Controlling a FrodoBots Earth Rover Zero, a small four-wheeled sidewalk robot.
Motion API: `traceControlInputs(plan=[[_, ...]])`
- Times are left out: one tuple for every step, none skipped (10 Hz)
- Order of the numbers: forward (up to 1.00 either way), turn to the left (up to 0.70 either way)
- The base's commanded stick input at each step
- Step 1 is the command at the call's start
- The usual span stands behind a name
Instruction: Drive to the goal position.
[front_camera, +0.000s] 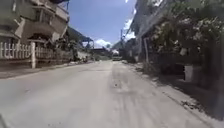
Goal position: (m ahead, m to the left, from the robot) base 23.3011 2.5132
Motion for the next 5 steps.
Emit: traceControlInputs(plan=[[0.85,0.03],[0.85,0.08],[0.85,0.12],[0.85,0.17],[0.85,0.07]])
